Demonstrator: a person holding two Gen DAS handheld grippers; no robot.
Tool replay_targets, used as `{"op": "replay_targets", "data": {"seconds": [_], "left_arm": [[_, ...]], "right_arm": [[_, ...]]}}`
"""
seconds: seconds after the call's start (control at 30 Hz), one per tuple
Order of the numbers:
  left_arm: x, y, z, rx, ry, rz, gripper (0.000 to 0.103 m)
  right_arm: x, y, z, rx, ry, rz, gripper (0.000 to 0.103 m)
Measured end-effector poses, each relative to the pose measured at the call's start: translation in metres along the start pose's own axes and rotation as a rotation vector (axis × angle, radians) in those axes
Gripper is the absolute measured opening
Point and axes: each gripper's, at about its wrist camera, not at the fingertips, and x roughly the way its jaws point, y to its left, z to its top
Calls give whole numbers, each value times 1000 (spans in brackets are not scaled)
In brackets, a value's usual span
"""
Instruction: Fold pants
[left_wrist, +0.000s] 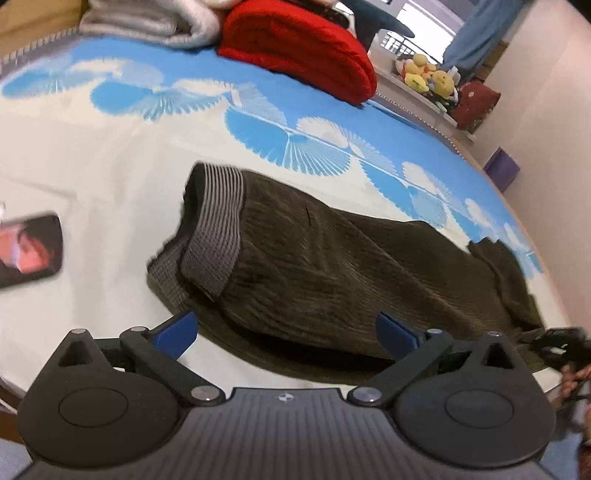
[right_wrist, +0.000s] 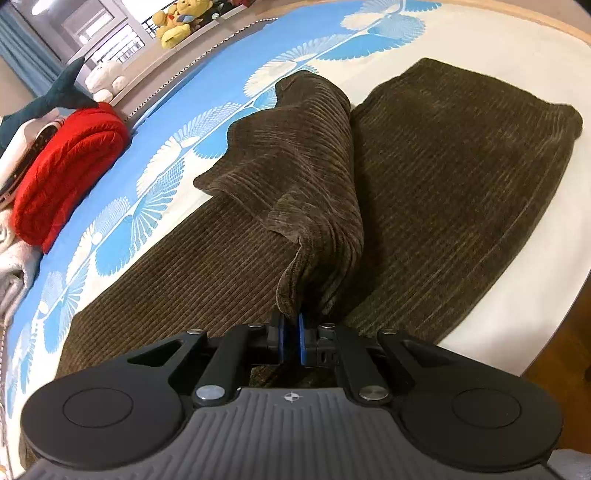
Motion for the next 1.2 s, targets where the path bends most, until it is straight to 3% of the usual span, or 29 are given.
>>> {"op": "replay_targets", "data": {"seconds": [0.17,0.3,0.37,0.5,0.57,0.77,0.87,1.03,1.13,1.2], "left_arm": [[6,21,15,-171,-91,45,103],[25,39,28,-311,-77,56,101],[28,32,30,-302,-93,64,97],[13,0,28,-147,-192,125,94],[10,-9,26,-117,-193,81,94],[44,-7,15,-214,34,-105,94],[52,-10,15,-247,36,-145,99],[62,2,16,-387,41,-213,102],[55,-3,14,-366,45,-231,102],[47,-8,7,-348,54,-281,102]], "right_arm": [[2,4,1,-12,-5,-6,10],[2,9,0,-22,-16,-13,11],[3,11,0,-24,-19,-19,11],[4,13,-1,-39,-21,-38,11],[4,14,-2,-42,-21,-47,11],[5,13,-3,-34,-23,-54,11],[6,14,-4,-36,-24,-60,11],[7,18,-4,-43,-28,-68,11],[7,18,-4,-40,-29,-65,11],[7,17,-3,-33,-26,-60,11]]}}
